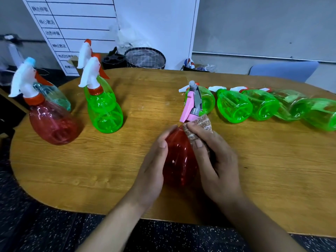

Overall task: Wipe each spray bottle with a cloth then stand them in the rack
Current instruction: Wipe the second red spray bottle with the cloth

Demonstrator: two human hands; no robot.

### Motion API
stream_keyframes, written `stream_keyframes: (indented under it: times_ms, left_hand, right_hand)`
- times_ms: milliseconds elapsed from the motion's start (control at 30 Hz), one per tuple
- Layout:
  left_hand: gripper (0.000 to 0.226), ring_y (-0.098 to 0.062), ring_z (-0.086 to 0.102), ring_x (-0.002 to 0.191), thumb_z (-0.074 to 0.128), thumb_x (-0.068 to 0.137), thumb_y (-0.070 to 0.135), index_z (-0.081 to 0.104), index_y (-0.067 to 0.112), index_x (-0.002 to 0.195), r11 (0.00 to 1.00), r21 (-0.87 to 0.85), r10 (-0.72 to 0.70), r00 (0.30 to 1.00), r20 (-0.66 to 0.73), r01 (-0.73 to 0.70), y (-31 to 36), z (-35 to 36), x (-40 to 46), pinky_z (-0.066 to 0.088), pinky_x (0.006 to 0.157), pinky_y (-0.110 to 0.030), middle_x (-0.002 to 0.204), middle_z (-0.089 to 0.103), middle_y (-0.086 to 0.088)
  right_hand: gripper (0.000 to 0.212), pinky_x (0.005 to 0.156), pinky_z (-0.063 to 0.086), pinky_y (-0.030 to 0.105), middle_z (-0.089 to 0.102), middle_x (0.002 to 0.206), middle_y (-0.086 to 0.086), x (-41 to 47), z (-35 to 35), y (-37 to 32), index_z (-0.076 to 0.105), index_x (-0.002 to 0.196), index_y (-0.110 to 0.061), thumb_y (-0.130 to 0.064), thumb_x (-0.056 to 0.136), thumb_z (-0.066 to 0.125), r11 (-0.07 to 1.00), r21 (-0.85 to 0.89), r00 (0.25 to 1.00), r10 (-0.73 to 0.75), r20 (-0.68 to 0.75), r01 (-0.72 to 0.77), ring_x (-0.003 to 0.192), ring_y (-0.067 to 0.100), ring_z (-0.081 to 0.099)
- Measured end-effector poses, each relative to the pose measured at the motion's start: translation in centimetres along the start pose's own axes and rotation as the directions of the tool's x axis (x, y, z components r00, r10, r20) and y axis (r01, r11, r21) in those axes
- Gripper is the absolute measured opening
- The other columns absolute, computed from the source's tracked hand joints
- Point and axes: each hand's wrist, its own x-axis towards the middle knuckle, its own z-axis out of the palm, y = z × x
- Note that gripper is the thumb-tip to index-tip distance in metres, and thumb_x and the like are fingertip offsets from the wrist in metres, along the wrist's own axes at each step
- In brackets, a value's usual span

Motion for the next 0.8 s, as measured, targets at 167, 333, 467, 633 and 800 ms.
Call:
stream_keyframes:
  times_ms: [167,333,467,633,800]
  left_hand:
    - [0.048,-0.026,0.049,0.150,0.039,0.109,0.048,0.059,0.033,0.150,0.993,-0.120,-0.032,0.997,-0.074,0.023,-0.2,-0.2,0.3,0.027,0.129,-0.058,0.156,0.059,-0.004]
    - [0.049,-0.031,0.056,0.142,0.044,0.105,0.060,0.066,0.037,0.142,0.960,-0.272,-0.091,0.993,-0.075,0.067,0.6,-0.3,0.1,0.032,0.127,-0.059,0.149,0.064,-0.010]
    - [0.086,-0.027,0.055,0.144,0.075,0.082,0.073,0.055,0.026,0.151,0.985,-0.163,-0.061,0.994,-0.087,0.046,1.2,-0.1,-0.1,0.045,0.118,-0.049,0.152,0.061,-0.008]
    - [0.088,-0.028,0.059,0.139,0.088,0.077,0.056,0.052,0.033,0.154,0.989,-0.148,-0.033,0.999,-0.026,0.029,1.4,-0.1,-0.1,0.051,0.104,-0.057,0.150,0.063,0.000]
    - [0.058,-0.014,0.055,0.145,0.063,0.098,0.038,0.050,0.037,0.154,0.987,-0.153,-0.042,0.999,0.031,0.046,0.8,0.0,0.0,0.054,0.108,-0.040,0.153,0.061,0.011]
  right_hand:
    - [0.030,0.077,0.058,0.033,0.067,0.102,0.005,-1.4,0.0,-0.7,0.074,0.130,-0.021,-0.023,0.104,0.059,0.962,-0.093,0.952,-0.236,0.196,0.257,0.087,0.020,0.068]
    - [0.026,0.074,0.054,0.025,0.065,0.094,0.000,-2.0,0.8,-1.4,0.079,0.122,-0.020,-0.021,0.101,0.064,0.913,-0.133,0.908,-0.350,0.231,0.386,0.082,0.012,0.063]
    - [0.027,0.086,0.049,0.024,0.073,0.109,-0.001,-0.6,0.1,-1.4,0.072,0.126,-0.012,-0.011,0.103,0.059,0.989,0.131,0.998,-0.063,-0.026,0.066,0.097,0.010,0.068]
    - [0.030,0.103,0.045,0.017,0.074,0.123,-0.008,0.6,0.2,-0.5,0.069,0.127,-0.005,-0.004,0.102,0.054,0.949,0.288,0.959,0.194,-0.209,-0.130,0.121,0.005,0.065]
    - [0.030,0.106,0.042,0.015,0.071,0.128,-0.008,0.9,0.2,-0.5,0.067,0.130,-0.005,-0.002,0.103,0.053,0.948,0.293,0.960,0.193,-0.202,-0.128,0.126,0.003,0.062]
